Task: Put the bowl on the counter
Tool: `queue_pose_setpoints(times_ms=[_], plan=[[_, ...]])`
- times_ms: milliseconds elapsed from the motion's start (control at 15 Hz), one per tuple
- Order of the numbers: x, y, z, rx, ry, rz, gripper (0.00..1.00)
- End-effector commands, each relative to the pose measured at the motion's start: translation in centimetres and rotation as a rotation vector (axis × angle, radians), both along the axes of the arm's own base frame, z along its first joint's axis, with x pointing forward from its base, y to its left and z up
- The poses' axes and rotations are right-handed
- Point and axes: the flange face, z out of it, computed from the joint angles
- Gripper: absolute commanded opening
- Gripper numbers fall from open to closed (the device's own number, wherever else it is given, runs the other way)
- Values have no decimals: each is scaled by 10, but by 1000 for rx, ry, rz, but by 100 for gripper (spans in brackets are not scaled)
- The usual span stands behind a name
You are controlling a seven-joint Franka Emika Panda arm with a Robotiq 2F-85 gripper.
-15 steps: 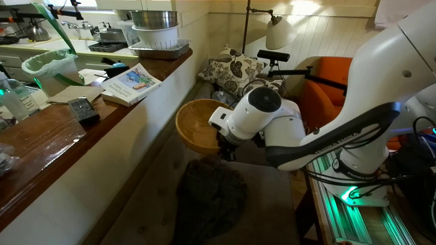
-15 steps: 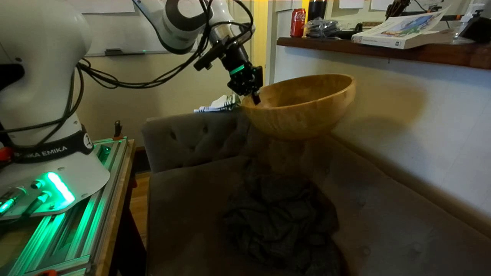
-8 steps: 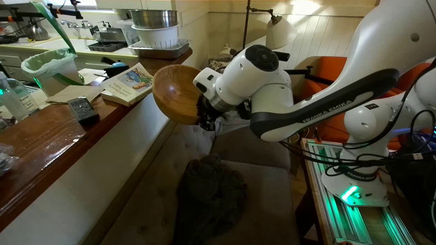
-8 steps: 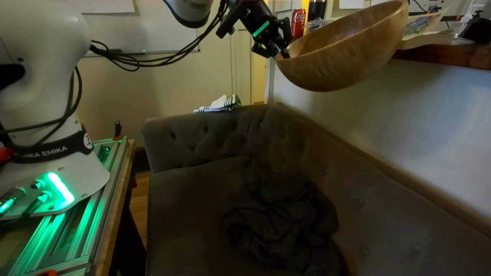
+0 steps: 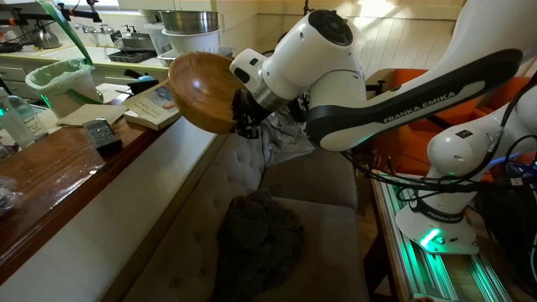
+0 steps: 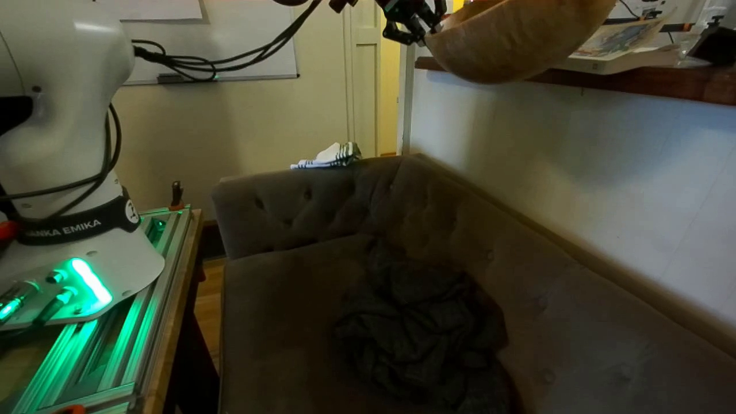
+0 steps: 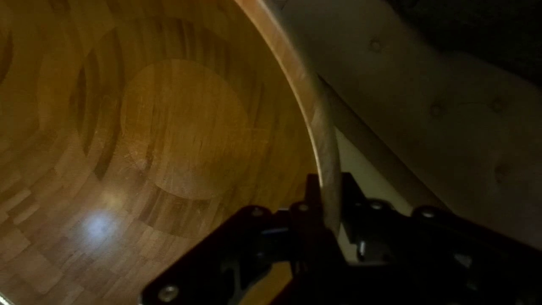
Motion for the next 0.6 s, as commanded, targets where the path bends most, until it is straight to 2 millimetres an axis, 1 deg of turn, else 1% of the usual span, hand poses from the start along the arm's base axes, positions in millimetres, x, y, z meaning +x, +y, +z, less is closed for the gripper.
queue_pose_setpoints(times_ms=[0, 67, 133, 267, 333, 400, 467, 533], plan=[[11, 41, 72, -101, -10, 154, 4], [15, 52, 89, -123, -8, 189, 4], [22, 57, 107, -158, -21, 214, 4], [36, 68, 139, -155, -90, 216, 4], [17, 68, 96, -119, -29, 191, 4], [20, 72, 106, -119, -42, 195, 15], [19, 72, 102, -116, -32, 192, 15], [18, 70, 93, -114, -13, 186, 15]])
